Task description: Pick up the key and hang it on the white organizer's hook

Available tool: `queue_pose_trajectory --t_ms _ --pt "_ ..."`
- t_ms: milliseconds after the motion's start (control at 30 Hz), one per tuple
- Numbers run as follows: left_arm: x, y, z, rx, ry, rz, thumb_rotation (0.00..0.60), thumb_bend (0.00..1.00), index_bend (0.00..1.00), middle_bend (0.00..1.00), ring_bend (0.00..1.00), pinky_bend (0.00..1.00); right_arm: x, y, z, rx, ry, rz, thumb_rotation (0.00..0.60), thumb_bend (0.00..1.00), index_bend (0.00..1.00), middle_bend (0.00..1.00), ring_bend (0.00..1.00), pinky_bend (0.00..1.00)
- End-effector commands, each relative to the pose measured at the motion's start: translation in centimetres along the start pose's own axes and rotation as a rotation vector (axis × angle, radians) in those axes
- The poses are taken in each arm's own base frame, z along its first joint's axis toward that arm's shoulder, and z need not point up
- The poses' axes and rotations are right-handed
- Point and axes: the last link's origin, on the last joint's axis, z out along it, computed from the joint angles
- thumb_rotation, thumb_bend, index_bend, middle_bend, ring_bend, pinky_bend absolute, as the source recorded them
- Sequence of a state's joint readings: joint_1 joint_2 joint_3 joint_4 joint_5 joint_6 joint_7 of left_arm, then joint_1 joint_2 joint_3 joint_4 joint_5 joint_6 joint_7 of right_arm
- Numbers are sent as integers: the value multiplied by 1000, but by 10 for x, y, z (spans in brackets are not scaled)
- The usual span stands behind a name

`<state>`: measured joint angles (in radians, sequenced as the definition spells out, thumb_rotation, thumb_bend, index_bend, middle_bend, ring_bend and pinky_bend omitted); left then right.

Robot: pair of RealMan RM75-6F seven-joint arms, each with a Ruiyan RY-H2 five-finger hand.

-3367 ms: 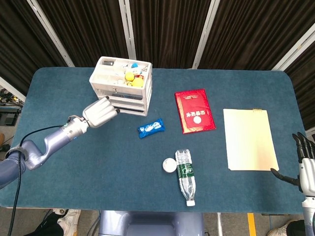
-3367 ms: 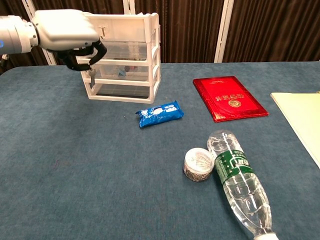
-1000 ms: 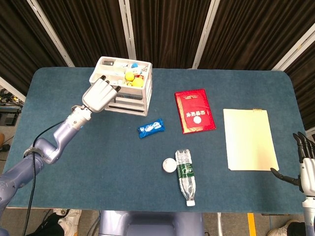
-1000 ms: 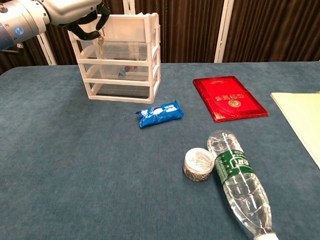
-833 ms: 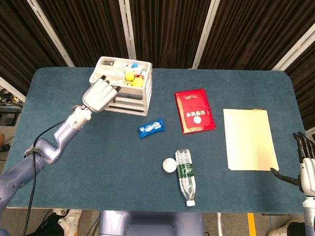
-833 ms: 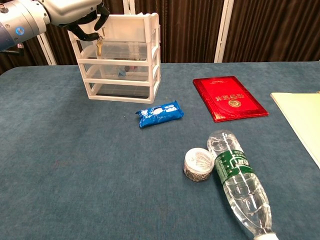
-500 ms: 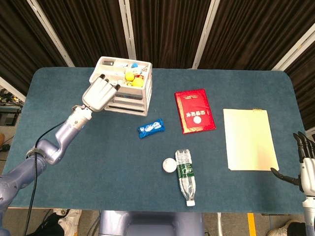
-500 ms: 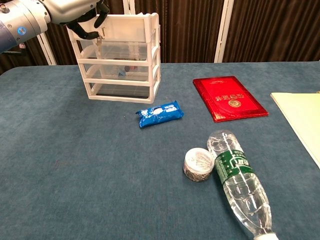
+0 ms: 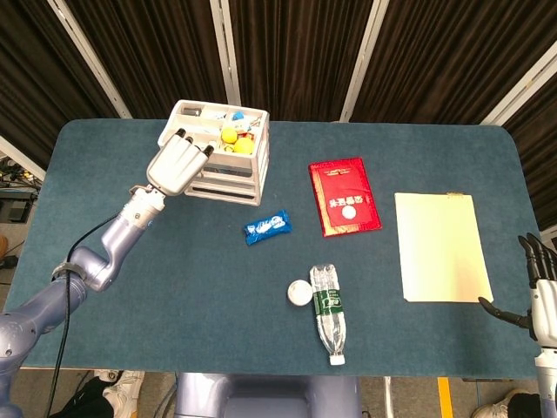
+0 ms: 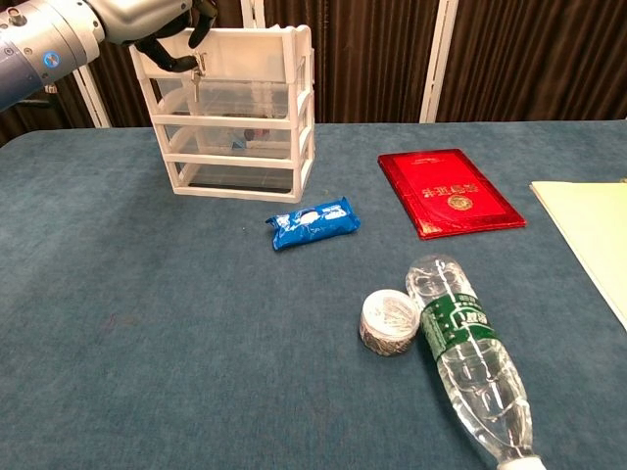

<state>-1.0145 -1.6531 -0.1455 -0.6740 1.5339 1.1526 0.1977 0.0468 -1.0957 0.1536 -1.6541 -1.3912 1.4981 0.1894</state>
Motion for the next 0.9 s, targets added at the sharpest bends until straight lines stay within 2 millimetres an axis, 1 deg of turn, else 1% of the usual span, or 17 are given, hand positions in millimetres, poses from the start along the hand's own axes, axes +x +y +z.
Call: queue_pose_trajectory --t_ms 33,333,733,900 --pt "-1 1 0 1 -2 0 600 288 584 890 777 664 0 0 0 1 1 1 600 65 0 0 0 0" --pt "-2 5 1 4 -4 3 600 268 584 892 778 668 1 0 0 2 1 5 600 65 0 0 0 0" --pt "4 10 5 18 35 3 600 233 583 895 780 673 1 0 -1 4 2 7 600 65 0 0 0 0" --pt "5 9 6 29 47 2 600 202 569 895 780 675 1 -1 -1 5 2 8 600 65 0 0 0 0"
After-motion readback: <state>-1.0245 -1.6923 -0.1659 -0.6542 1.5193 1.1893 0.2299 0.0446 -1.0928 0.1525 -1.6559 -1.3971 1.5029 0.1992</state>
